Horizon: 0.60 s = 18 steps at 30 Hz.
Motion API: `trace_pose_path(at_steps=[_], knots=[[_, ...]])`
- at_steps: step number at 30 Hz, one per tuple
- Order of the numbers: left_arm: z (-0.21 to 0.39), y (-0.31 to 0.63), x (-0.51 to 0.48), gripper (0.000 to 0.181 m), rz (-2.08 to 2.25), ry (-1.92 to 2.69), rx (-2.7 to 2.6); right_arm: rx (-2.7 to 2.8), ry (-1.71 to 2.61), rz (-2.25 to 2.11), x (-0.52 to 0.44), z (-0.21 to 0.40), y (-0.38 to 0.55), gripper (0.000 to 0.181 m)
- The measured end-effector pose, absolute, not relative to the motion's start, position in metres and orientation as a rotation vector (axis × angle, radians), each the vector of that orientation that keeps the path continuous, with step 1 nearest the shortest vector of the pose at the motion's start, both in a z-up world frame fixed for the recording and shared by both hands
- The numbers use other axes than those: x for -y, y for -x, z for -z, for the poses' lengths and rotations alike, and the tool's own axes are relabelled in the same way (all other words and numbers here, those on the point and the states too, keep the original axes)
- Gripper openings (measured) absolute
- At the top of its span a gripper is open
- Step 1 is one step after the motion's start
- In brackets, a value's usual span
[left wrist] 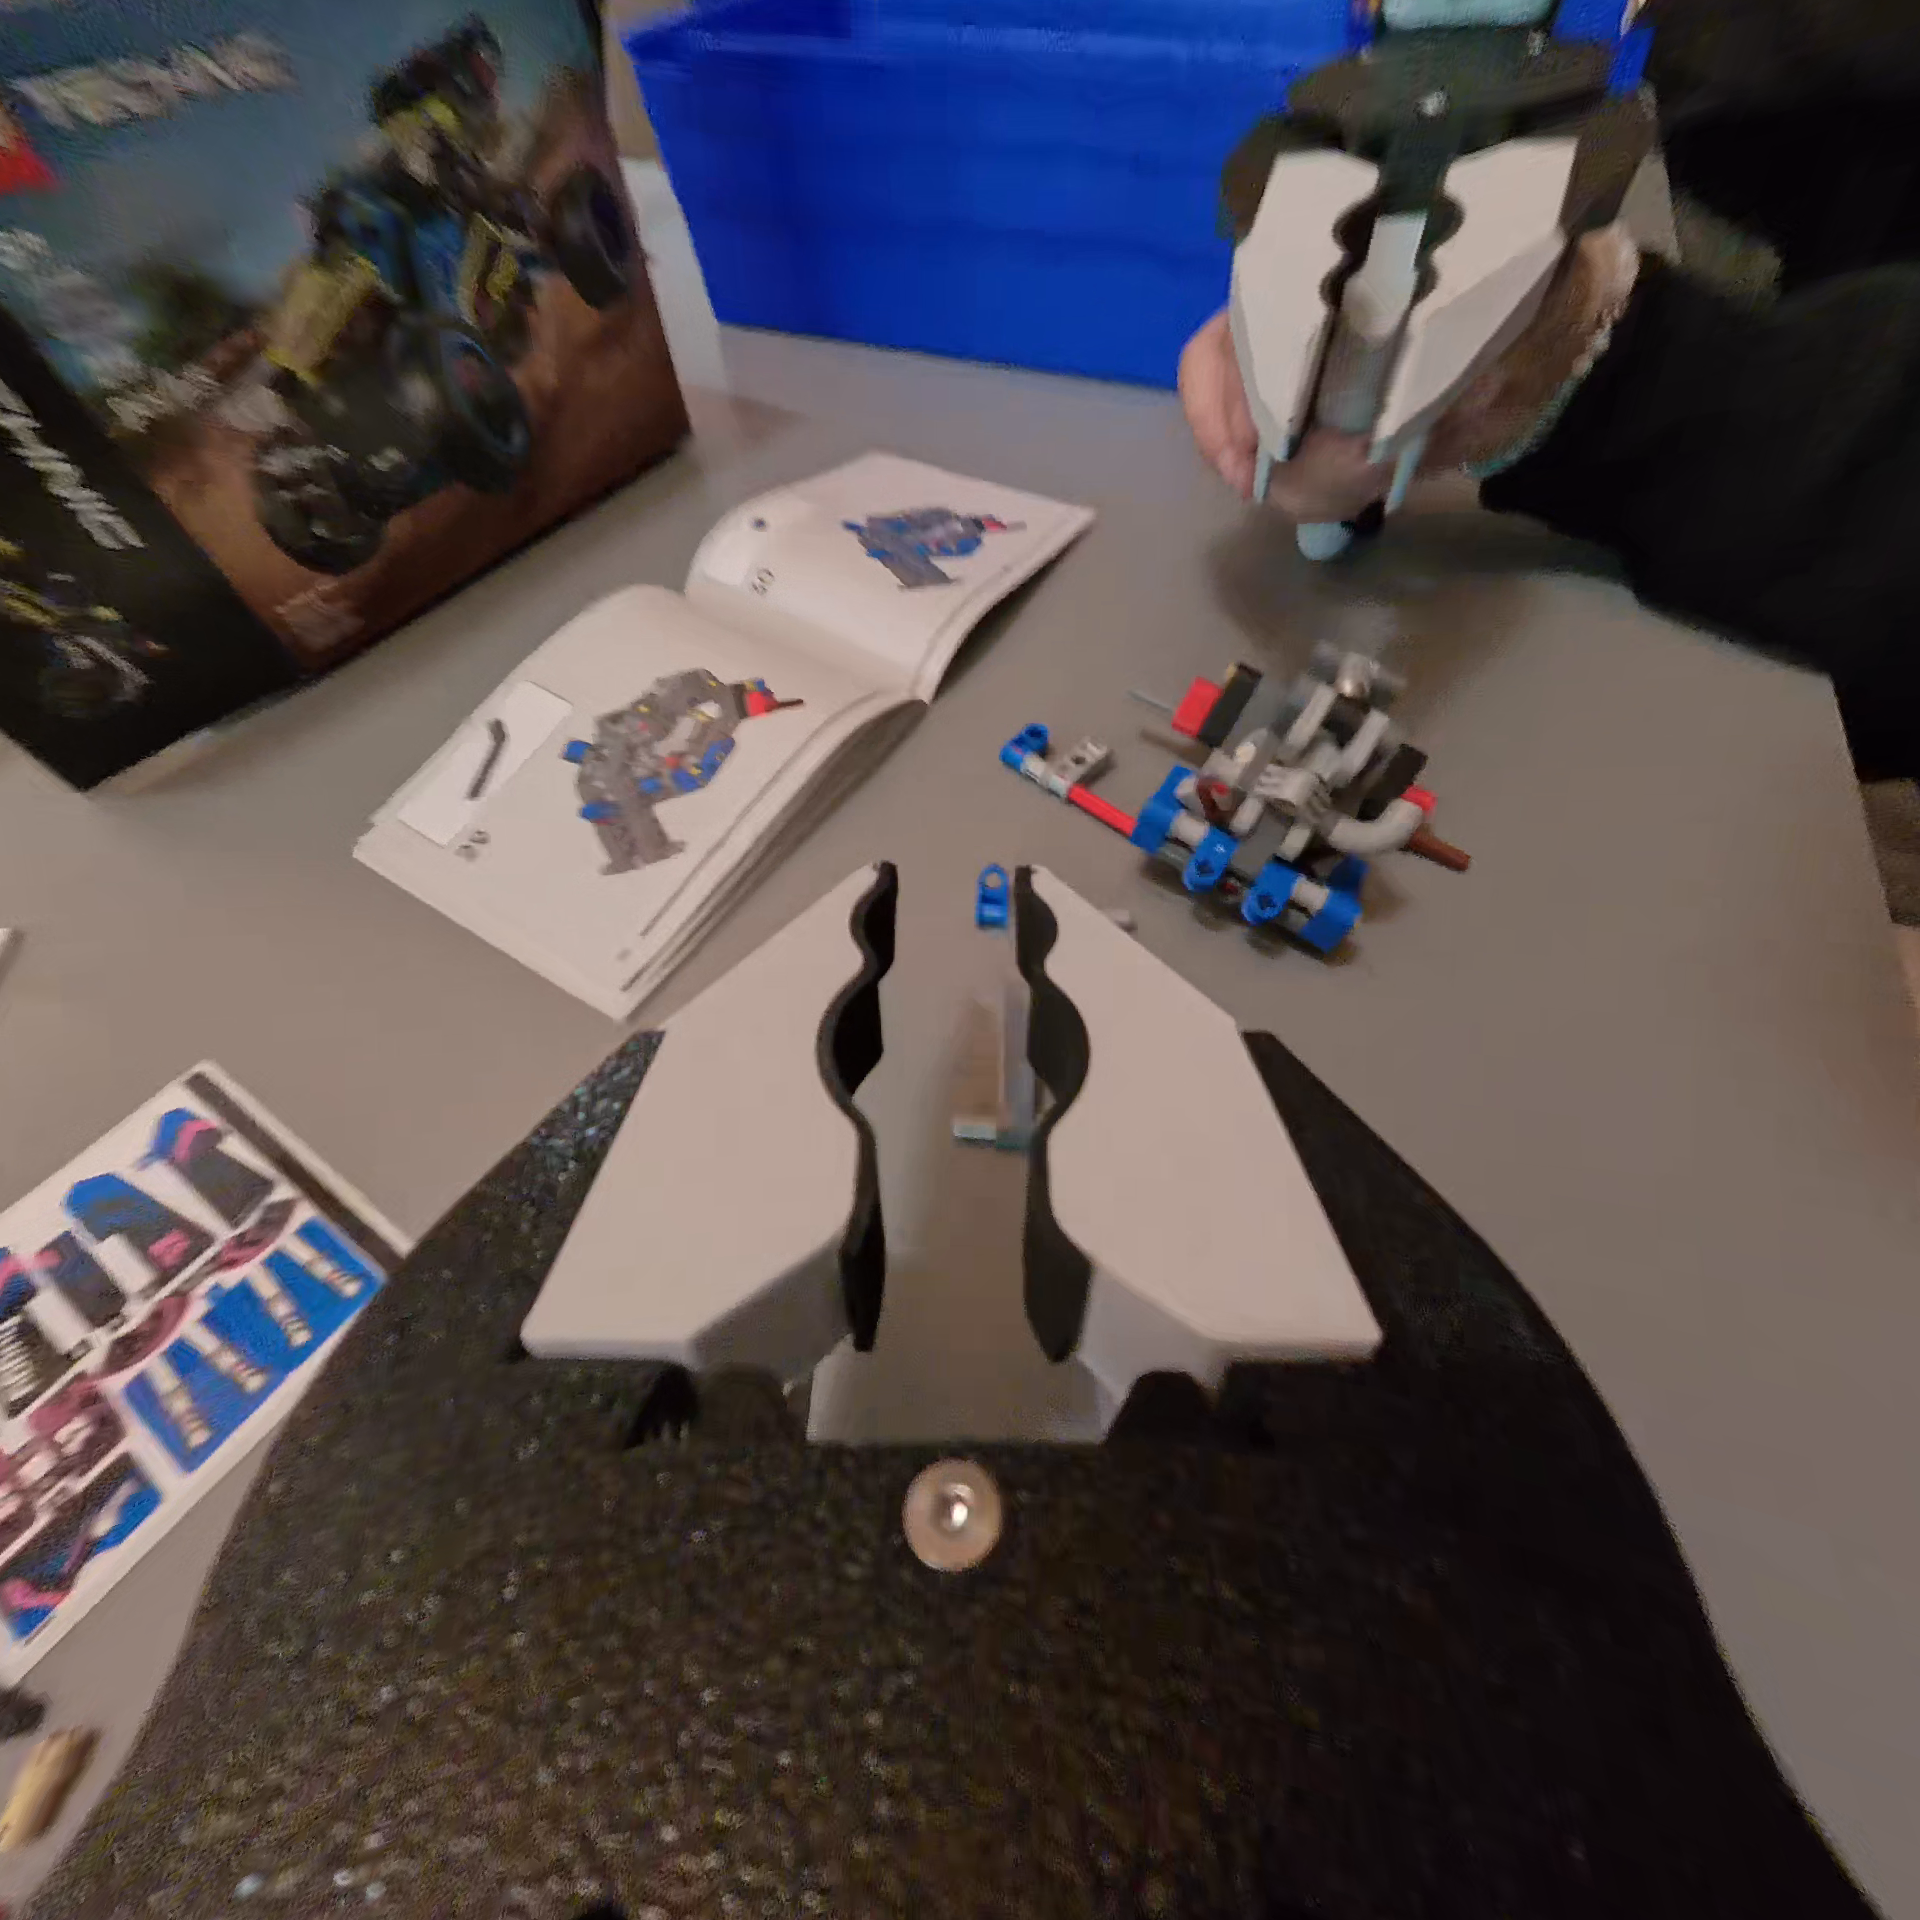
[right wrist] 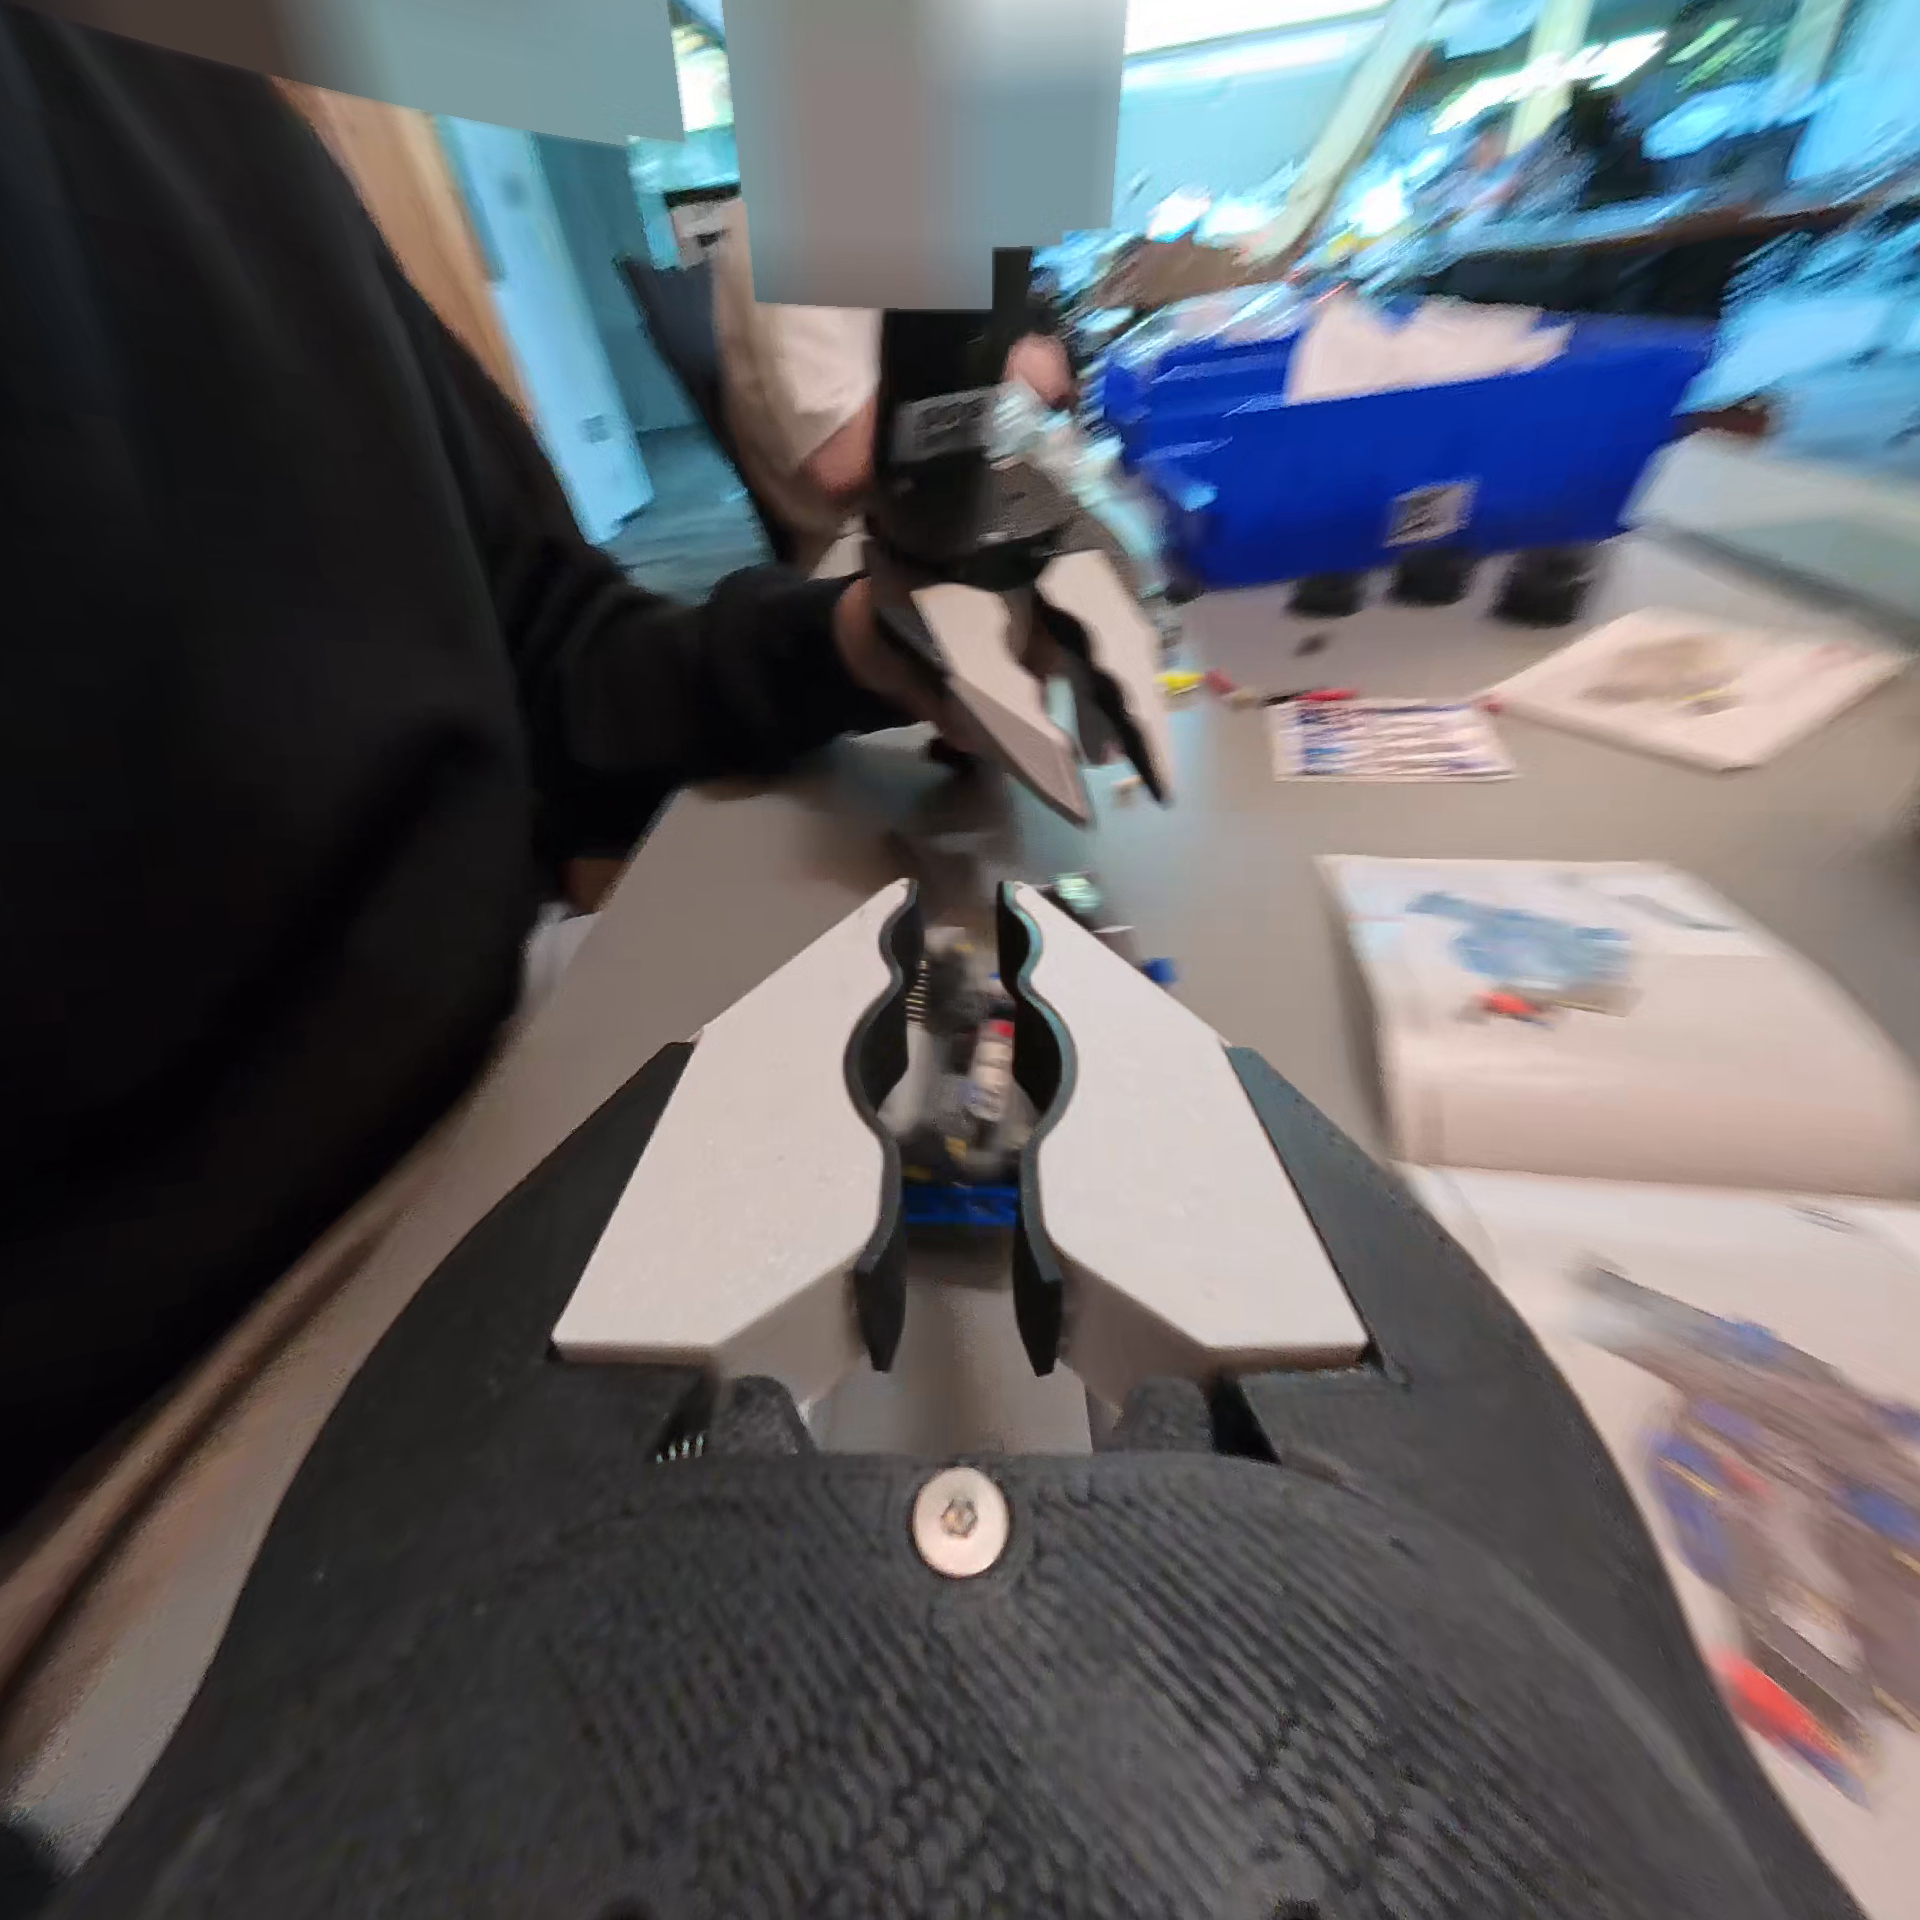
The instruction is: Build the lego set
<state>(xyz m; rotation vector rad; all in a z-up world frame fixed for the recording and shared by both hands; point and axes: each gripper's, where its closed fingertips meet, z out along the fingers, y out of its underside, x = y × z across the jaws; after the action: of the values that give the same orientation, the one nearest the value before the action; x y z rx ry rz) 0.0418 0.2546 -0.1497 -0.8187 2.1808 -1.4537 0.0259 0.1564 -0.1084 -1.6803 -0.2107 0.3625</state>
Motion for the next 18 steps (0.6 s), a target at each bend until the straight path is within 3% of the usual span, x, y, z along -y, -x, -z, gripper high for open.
trace_pose_path(at_steps=[4, 7, 13, 18], knots=[[0.131, -0.056, -0.289, 0.017, 1.411, 0.875, -1.981, -0.015, 1.703, 0.081, -0.152, 0.110, -0.090, 0.010], [0.124, -0.062, -0.310, 0.012, 1.310, 0.875, -1.883, -0.012, 1.929, 0.335, -0.155, 0.133, -0.114, 0.019], [0.136, -0.059, -0.319, 0.011, 1.178, 0.843, -1.952, 0.054, 2.222, 0.184, -0.192, 0.171, -0.128, 0.035], [0.143, -0.055, -0.321, 0.012, 1.200, 0.892, -2.002, 0.123, 2.300, 0.108, -0.203, 0.186, -0.124, 0.032]])
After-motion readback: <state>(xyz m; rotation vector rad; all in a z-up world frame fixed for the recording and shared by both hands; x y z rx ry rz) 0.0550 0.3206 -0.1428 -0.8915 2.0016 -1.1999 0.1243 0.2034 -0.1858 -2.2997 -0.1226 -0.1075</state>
